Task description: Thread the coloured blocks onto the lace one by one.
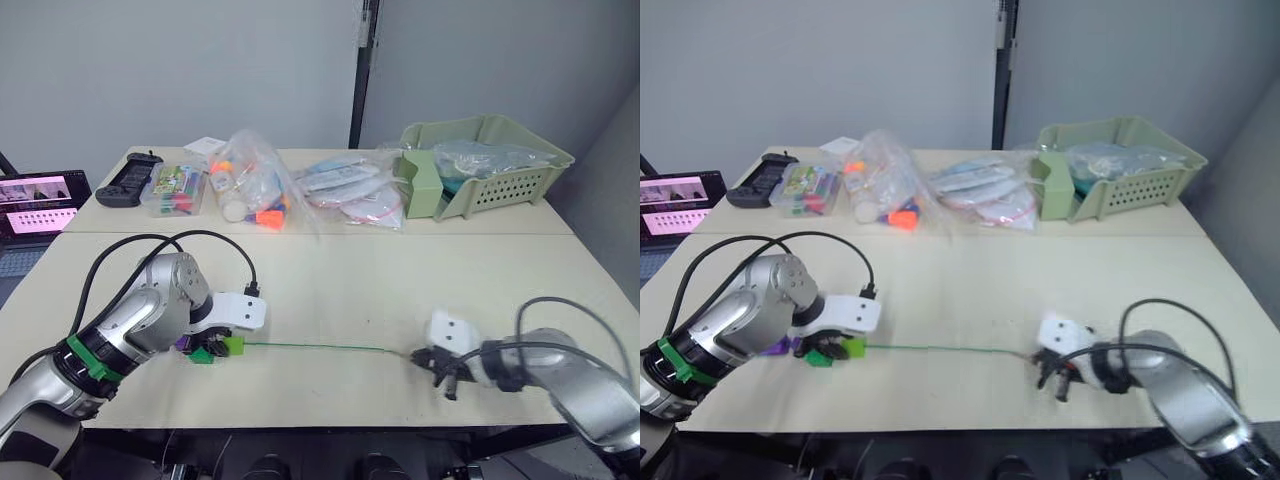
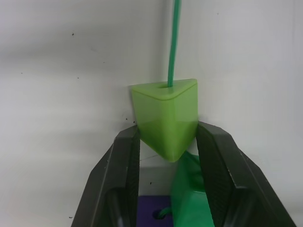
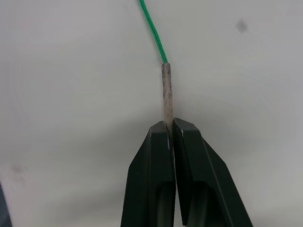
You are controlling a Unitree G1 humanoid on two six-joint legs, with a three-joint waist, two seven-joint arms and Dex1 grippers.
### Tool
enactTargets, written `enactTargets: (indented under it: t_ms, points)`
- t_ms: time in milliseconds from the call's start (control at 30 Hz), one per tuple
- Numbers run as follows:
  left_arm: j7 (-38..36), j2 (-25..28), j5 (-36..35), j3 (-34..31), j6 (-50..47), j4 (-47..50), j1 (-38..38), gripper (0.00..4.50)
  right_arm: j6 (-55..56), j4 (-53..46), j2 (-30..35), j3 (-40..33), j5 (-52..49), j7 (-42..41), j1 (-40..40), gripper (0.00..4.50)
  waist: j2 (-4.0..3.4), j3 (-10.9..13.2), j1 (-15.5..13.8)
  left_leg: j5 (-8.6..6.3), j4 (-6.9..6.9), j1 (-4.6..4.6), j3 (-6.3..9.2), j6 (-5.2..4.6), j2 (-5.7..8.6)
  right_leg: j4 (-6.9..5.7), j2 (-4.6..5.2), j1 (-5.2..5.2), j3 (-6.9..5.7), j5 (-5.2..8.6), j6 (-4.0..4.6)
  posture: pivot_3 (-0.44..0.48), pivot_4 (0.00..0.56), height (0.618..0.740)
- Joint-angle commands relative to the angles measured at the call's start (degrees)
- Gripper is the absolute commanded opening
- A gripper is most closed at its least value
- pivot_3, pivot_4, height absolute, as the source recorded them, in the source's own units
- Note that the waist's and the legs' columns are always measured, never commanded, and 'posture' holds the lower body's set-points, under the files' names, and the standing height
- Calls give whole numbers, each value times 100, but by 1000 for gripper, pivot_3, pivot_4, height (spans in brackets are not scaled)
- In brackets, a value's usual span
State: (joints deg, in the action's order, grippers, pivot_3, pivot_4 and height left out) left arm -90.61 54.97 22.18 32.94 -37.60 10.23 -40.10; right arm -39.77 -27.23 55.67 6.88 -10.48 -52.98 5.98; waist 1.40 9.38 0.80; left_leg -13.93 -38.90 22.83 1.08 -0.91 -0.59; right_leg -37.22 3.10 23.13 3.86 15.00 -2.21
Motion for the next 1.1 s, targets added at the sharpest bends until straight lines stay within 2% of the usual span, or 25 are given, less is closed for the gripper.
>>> enactTargets:
  t_ms: [33, 300, 667, 867, 1100]
  points:
    - [25, 214, 47, 118, 151, -228, 422, 1255, -123, -134, 219, -767, -57, 103, -408, 0, -4, -3, 34, 0, 2, -2, -2, 0, -3, 0, -2, 0, 1, 0, 0, 0, 150, 740]
    - [274, 544, 107, -240, 485, -478, 946, 1255, -357, -191, 388, -1572, 91, 413, -1043, 0, -27, -16, 202, -5, 21, -48, -27, -9, -41, -5, -53, -17, 32, 14, -10, 0, 150, 740]
    - [262, 618, 171, -441, 469, -504, 1188, 1255, -484, -378, 546, -2031, 83, 455, -1549, 0, -43, -26, 225, -6, 41, -84, -63, -9, -46, -61, -67, -10, 68, 46, -1, 0, 150, 740]
    - [215, 732, 187, -497, 553, -518, 1227, 1255, -455, -457, 452, -1854, 5, 503, -1305, 0, -43, -25, 308, -6, 74, -87, -98, -9, -48, -65, -75, -8, 107, 49, -1, 0, 150, 740]
    - [389, 734, -54, -757, 803, -601, 1481, 1255, -412, -628, 128, -1215, -98, 538, -763, 0, -43, -26, 337, -6, 90, -99, -115, -10, -54, -68, -87, -3, 132, 51, 0, 0, 150, 740]
